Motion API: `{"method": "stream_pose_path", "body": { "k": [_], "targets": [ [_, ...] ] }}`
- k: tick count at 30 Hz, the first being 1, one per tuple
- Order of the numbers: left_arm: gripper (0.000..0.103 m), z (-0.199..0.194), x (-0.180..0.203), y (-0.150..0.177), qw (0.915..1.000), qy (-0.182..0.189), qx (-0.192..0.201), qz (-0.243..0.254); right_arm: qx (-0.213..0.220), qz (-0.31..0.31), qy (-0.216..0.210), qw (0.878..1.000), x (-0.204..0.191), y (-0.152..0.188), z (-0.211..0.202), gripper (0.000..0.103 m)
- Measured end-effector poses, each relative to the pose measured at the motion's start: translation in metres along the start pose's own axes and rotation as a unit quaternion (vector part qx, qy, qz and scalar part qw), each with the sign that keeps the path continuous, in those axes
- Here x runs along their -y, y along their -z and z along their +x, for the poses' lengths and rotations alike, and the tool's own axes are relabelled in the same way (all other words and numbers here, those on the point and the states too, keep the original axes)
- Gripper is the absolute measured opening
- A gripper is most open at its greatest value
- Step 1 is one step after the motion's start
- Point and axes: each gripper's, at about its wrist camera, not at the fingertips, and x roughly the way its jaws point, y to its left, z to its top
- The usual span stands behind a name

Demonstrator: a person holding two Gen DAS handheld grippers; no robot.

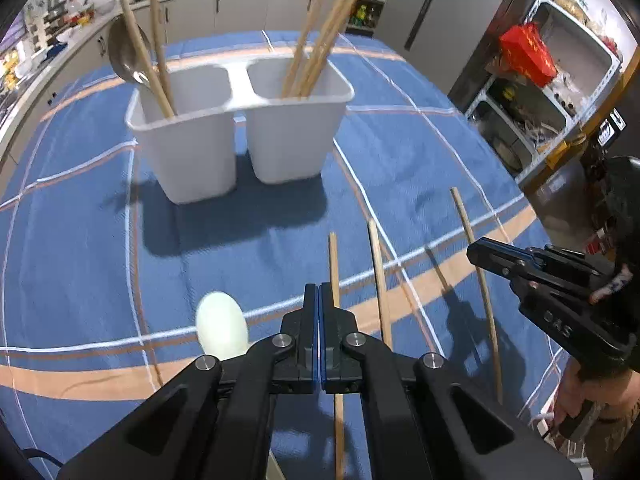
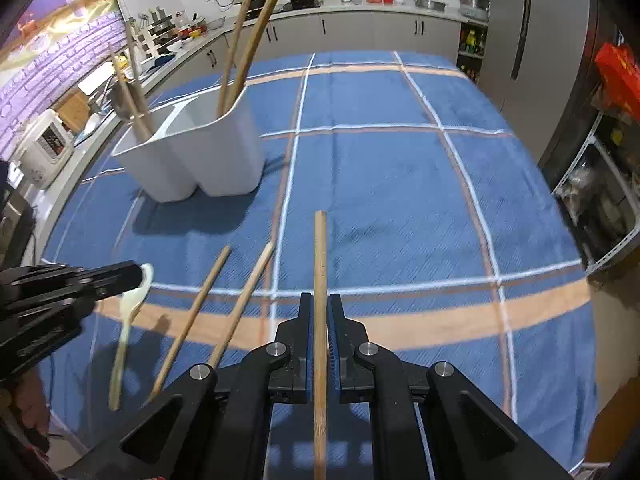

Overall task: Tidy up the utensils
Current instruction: 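Lift both held chopsticks and lower them into the white holder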

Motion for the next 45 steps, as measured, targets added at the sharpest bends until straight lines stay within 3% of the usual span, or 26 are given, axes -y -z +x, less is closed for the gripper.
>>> {"method": "stream_pose_path", "body": {
  "k": [3, 5, 7, 9, 13, 16, 21, 28, 34, 45],
  "targets": [
    [0.002, 0.012, 0.013, 0.003, 0.9997, 0.012, -0.019, 0.013, -0.014, 0.007, -0.002, 1.0, 0.003, 0.011, 0.005, 0.007],
    [0.021, 0.021, 0.017, 0.006, 0.9991, 0.016, -0.035, 0.02, -0.02, 0.012, -0.003, 1.0, 0.006, 0.02, 0.006, 0.007],
    [0.024, 0.03, 0.02, 0.007, 0.9983, 0.019, -0.051, 0.02, -0.022, 0.019, -0.008, 1.0, 0.01, 0.028, 0.002, 0.007],
    [0.024, 0.044, 0.02, 0.009, 0.9968, 0.008, -0.075, 0.023, -0.021, 0.023, -0.01, 0.999, 0.011, 0.032, -0.001, 0.007],
    [0.024, 0.048, 0.023, 0.007, 0.9967, 0.0, -0.074, 0.034, -0.019, 0.026, -0.013, 0.999, 0.011, 0.039, -0.007, 0.007],
    [0.005, 0.052, 0.027, 0.008, 0.9959, 0.008, -0.075, 0.05, -0.022, 0.028, -0.014, 0.999, 0.012, 0.039, -0.006, 0.007],
    [0.005, 0.037, 0.013, 0.012, 0.9985, 0.029, -0.046, 0.005, -0.011, 0.036, -0.026, 0.999, 0.013, 0.037, -0.005, 0.007],
    [0.005, -0.015, -0.01, 0.014, 0.9977, 0.05, 0.026, -0.039, 0.038, 0.043, -0.051, 0.997, 0.01, 0.025, -0.029, 0.007],
    [0.005, -0.066, -0.019, 0.023, 0.9923, 0.054, 0.095, -0.058, 0.074, 0.034, -0.071, 0.994, -0.006, 0.015, -0.05, 0.007],
    [0.005, -0.132, -0.029, 0.02, 0.9775, 0.063, 0.182, -0.086, 0.123, 0.03, -0.097, 0.987, -0.022, 0.008, -0.086, 0.007]
  ]
}}
